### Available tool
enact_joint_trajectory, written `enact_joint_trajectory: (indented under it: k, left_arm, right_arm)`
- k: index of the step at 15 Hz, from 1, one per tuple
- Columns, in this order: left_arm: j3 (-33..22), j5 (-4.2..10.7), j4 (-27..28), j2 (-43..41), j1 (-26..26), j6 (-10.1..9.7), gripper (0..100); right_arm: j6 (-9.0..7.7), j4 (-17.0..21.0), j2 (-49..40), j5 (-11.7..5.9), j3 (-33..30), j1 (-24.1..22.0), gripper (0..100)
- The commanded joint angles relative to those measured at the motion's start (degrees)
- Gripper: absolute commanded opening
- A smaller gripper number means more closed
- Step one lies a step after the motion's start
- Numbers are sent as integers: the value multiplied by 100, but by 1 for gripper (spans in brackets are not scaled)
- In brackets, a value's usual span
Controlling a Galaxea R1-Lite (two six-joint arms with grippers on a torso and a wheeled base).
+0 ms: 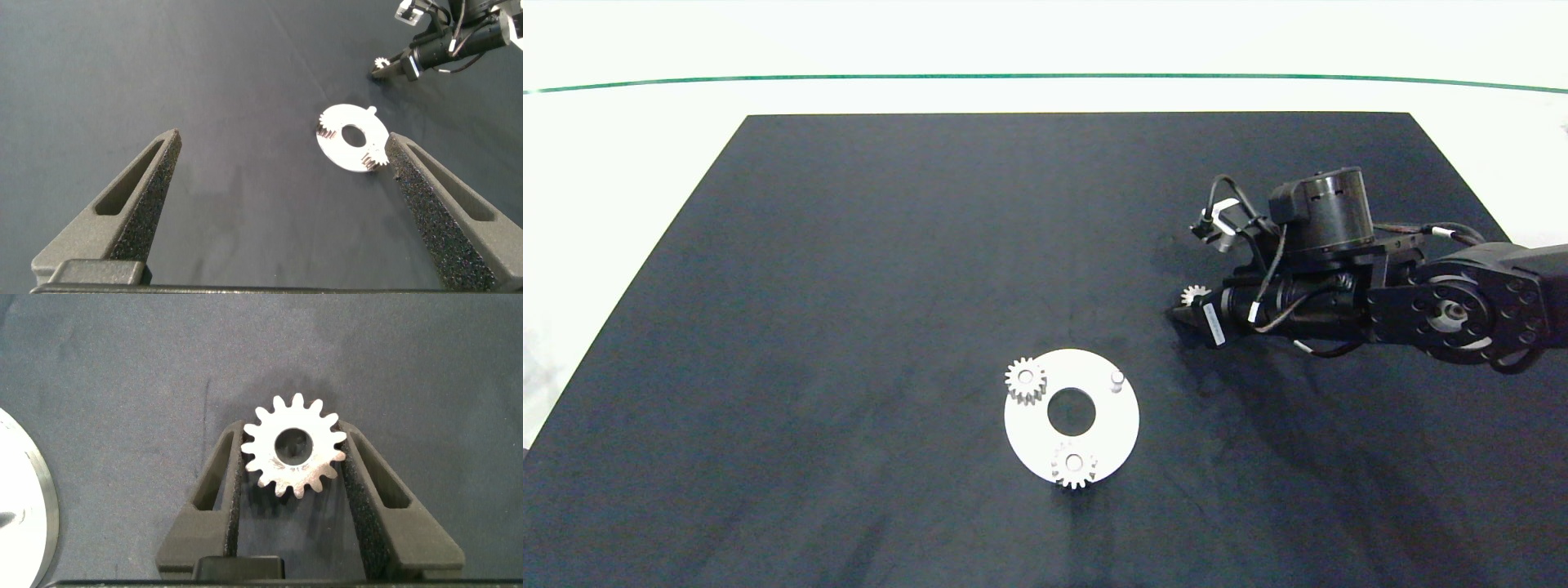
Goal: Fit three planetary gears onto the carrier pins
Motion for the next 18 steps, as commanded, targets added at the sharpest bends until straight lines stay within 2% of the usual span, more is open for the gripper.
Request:
enact_joint_trajectory:
  k: [1,3,5,9,11,13,15,18]
  left_arm:
    - [3,7,2,-1,-1,-5,100]
    - [3,7,11,-1,-1,3,100]
    - [-5,7,73,-10,-1,-5,100]
    - [-14,7,82,-19,-1,-5,100]
    - [-5,7,90,-27,-1,-5,100]
    - [-14,7,90,-27,-1,-5,100]
    - [-14,7,90,-27,-1,-5,100]
    - [-14,7,90,-27,-1,-5,100]
  right_arm:
    - [-11,1,-1,-5,5,1,32]
    - [-72,1,-10,-5,5,-8,29]
    - [-64,19,-37,13,14,10,25]
    - [-64,63,-309,-5,76,335,25]
    - [-46,98,-458,-66,14,625,25]
    - [-46,335,-555,-216,-74,871,25]
    - [-37,537,-608,-233,-83,1108,25]
    - [-11,555,-564,-303,-30,1310,25]
